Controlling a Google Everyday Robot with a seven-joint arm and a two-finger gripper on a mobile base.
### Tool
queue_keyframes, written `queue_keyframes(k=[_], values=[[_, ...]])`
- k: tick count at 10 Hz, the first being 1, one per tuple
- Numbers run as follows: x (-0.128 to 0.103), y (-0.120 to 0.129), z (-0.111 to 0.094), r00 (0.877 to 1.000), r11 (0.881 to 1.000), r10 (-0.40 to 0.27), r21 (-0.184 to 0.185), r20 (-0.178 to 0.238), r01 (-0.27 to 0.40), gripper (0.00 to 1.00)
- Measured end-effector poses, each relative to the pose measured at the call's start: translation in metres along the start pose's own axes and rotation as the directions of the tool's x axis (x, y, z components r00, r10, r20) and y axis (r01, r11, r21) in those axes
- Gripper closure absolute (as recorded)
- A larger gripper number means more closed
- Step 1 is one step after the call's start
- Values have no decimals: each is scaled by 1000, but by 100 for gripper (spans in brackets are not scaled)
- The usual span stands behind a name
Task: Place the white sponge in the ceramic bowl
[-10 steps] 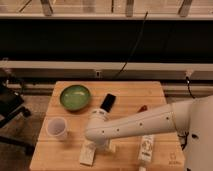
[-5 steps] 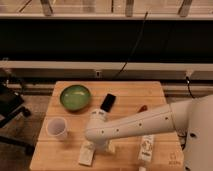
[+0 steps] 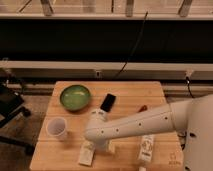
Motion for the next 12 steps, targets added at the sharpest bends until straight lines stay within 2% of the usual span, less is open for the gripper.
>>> queue_keyframes(k=[7, 12], values=[[-7, -4, -29, 1000, 999, -11, 32, -15, 11, 20], [-37, -28, -36, 997, 996, -78, 32, 1, 78, 20]])
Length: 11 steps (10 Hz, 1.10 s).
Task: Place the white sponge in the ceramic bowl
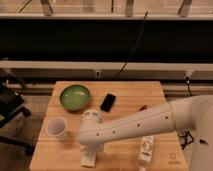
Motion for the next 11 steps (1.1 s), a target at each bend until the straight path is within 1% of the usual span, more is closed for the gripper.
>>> queue_keyframes(k=[2, 6, 9, 10, 11], values=[[-6, -14, 6, 999, 999, -33, -7, 3, 33, 20], [-3, -21, 22, 998, 999, -50, -18, 22, 50, 20], [2, -22, 29, 998, 999, -46, -26, 34, 47, 20], [4, -21, 31, 998, 999, -44, -29, 37, 45, 22], [5, -20, 33, 998, 999, -41, -32, 41, 42, 28]])
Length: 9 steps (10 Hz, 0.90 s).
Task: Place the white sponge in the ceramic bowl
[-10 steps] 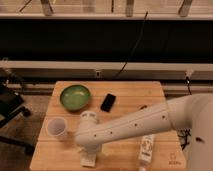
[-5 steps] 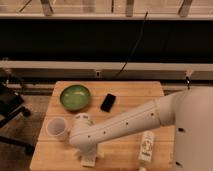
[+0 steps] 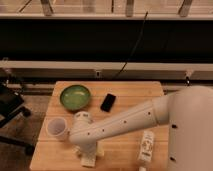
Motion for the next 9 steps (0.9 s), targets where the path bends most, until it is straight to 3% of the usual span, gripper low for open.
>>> queue_keyframes(k=[6, 8, 9], values=[[9, 7, -3, 1000, 1000, 14, 7, -3, -14, 91], [13, 10, -10, 1000, 1000, 22, 13, -11, -22, 100], [18, 11, -15, 1000, 1000, 25, 18, -17, -25, 100]])
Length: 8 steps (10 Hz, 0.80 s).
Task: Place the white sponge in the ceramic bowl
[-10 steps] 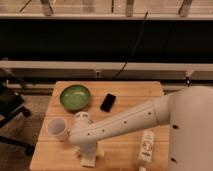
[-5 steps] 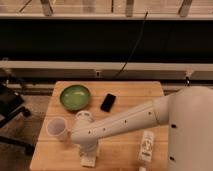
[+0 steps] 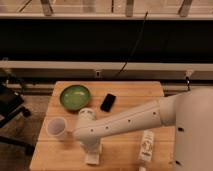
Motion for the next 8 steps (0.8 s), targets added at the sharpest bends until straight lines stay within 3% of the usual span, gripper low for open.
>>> queue_keyframes(k=[8], values=[[77, 26, -47, 999, 999, 47, 13, -21, -46, 100]])
